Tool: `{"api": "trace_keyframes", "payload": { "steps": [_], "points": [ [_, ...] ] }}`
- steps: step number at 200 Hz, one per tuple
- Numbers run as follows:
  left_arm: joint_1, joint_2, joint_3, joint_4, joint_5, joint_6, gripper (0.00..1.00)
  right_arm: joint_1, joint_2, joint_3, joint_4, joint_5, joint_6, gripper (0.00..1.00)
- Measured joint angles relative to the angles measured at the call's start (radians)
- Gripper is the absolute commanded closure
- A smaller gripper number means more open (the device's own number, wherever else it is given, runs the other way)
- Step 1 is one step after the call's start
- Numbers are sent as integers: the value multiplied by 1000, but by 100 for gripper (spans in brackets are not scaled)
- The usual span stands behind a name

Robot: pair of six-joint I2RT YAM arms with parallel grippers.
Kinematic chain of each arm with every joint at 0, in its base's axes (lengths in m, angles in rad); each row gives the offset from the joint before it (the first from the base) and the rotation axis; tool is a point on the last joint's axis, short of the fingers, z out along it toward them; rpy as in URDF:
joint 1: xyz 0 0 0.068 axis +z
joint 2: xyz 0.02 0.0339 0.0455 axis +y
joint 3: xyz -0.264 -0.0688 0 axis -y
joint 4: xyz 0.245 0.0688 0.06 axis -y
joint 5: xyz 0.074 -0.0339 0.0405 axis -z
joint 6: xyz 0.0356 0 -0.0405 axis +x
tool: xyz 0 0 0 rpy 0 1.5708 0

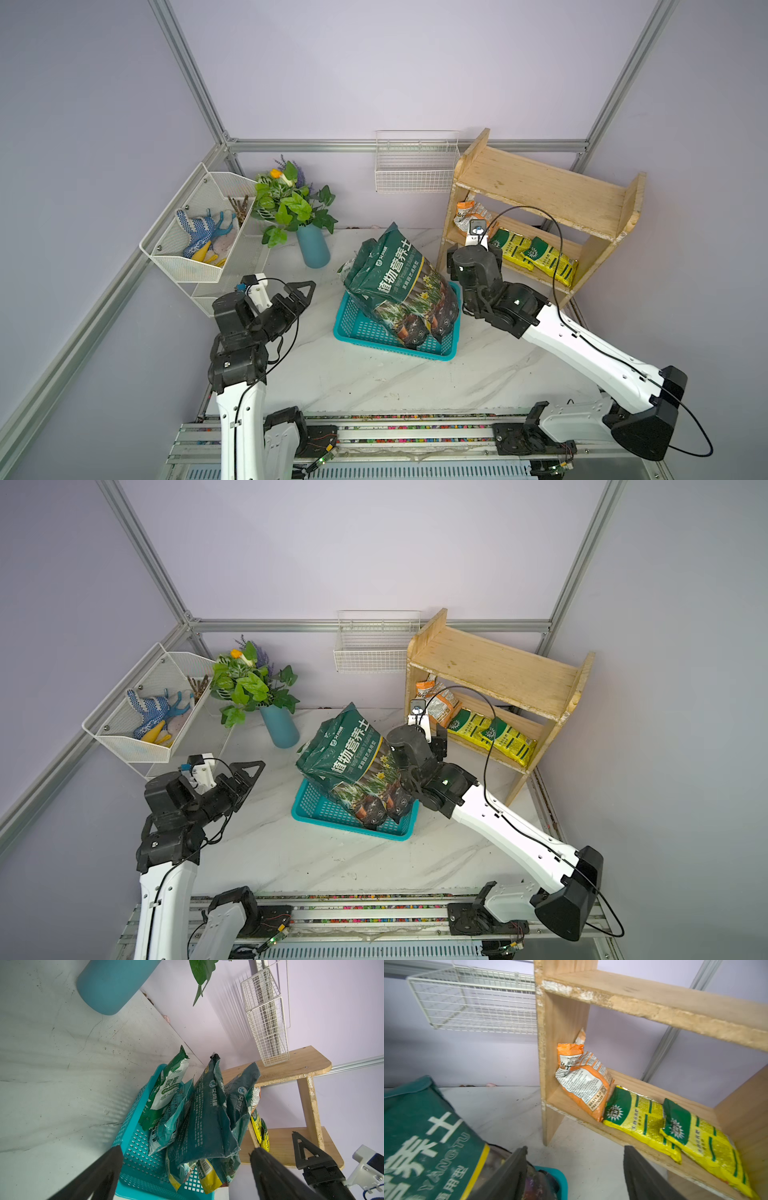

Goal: Take down the fertilizer bag from the shelf
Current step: Place the fertilizer bag in the storage box, then pick up the fertilizer bag from the shelf.

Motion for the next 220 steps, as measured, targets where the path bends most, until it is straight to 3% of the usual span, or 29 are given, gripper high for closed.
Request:
{"api": "trace_keyframes", "payload": {
  "steps": [36,107,220],
  "points": [
    [0,-9,0,0,-9,0,0,-56,58,99,-24,7,-120,22],
    [0,-15,0,-1,-13,0,0,-121,373,244,-76,38,-308,28],
    [0,-18,0,-1,-13,0,0,-208,490,336,-78,45,-401,29]
  ]
}}
